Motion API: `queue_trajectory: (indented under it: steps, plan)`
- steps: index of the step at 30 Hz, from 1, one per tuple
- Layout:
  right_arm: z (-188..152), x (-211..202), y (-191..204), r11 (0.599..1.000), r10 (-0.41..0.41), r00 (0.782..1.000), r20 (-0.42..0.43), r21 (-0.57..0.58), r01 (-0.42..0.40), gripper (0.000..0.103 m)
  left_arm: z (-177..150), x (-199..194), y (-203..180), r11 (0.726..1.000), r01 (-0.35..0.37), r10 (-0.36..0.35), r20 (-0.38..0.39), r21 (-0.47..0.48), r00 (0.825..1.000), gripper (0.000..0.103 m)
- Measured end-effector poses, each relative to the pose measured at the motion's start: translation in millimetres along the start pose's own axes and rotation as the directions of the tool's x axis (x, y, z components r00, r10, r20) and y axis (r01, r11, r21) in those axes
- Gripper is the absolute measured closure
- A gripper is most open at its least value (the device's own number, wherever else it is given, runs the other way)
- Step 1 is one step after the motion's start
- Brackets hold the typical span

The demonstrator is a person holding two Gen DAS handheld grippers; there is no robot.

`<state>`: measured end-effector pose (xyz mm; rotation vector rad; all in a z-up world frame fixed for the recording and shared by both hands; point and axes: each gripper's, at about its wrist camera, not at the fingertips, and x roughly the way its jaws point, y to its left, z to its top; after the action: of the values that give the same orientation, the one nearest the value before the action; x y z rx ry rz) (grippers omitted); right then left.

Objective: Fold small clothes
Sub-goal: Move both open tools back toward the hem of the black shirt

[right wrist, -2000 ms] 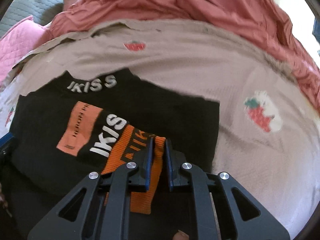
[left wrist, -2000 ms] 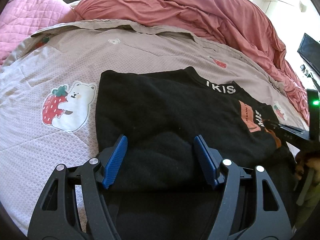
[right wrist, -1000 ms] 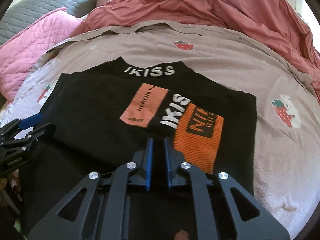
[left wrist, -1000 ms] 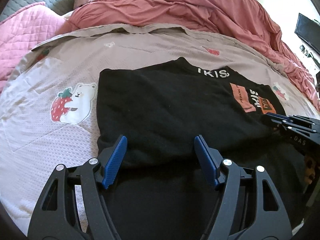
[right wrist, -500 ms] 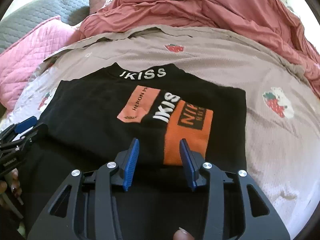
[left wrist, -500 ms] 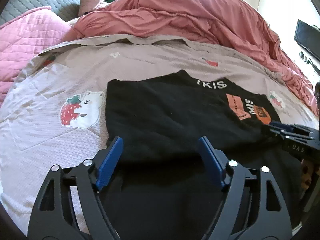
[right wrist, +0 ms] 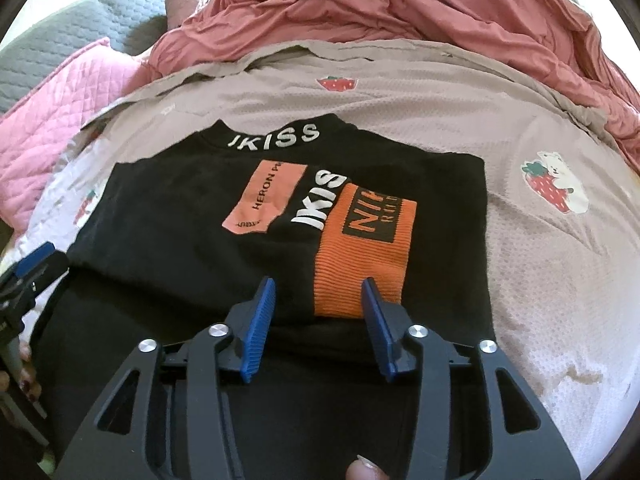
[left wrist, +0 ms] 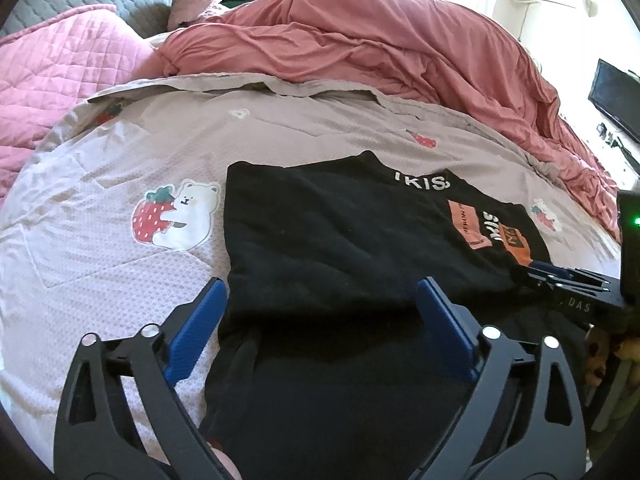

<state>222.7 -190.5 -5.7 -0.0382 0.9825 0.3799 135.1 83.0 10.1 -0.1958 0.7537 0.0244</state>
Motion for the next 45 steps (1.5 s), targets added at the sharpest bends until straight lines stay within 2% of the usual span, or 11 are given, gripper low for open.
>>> queue_trajectory:
  steps: [11, 13, 19, 23, 24, 26, 38, 45]
  plan:
    - [1, -25, 1, 0.999, 0.026, 0.998, 0.063, 0.017, -0.027, 0.021, -4, -13, 5, 1.0, 0.0, 0.001, 0.024, -0.014, 1.0, 0.01]
    - [1, -29, 2, 0.999, 0.027, 0.997, 0.077, 0.017, -0.028, 0.017, -4, -14, 6, 1.0, 0.004, -0.003, 0.026, -0.023, 1.0, 0.01]
    - [3, -39, 7, 0.999, 0.031, 0.995, 0.1, 0.01, -0.032, 0.017, -6, -17, 12, 0.999, 0.009, -0.008, 0.028, -0.053, 1.0, 0.01]
    - [3, -44, 9, 0.999, 0.035, 0.993, 0.108, 0.01, -0.036, 0.016, -8, -26, 10, 0.999, 0.001, 0.001, 0.055, -0.04, 0.998, 0.01]
    - [3, -46, 9, 0.999, 0.038, 0.993, 0.11, 0.009, -0.039, 0.011, -8, -28, 10, 0.999, -0.001, 0.003, 0.059, -0.039, 0.998, 0.01]
    - [3, -50, 10, 0.999, 0.039, 0.992, 0.121, 0.011, -0.04, 0.009, -10, -29, 10, 0.999, -0.006, 0.009, 0.058, -0.04, 0.998, 0.01]
    - [3, -74, 11, 0.998, 0.053, 0.987, 0.15, 0.013, -0.056, 0.008, -16, -53, 4, 1.0, -0.008, 0.01, 0.08, -0.026, 0.997, 0.01]
    - [1, -89, 9, 0.998, 0.064, 0.984, 0.167, 0.013, -0.067, 0.008, -24, -67, -2, 1.0, -0.015, 0.016, 0.067, -0.016, 0.998, 0.01]
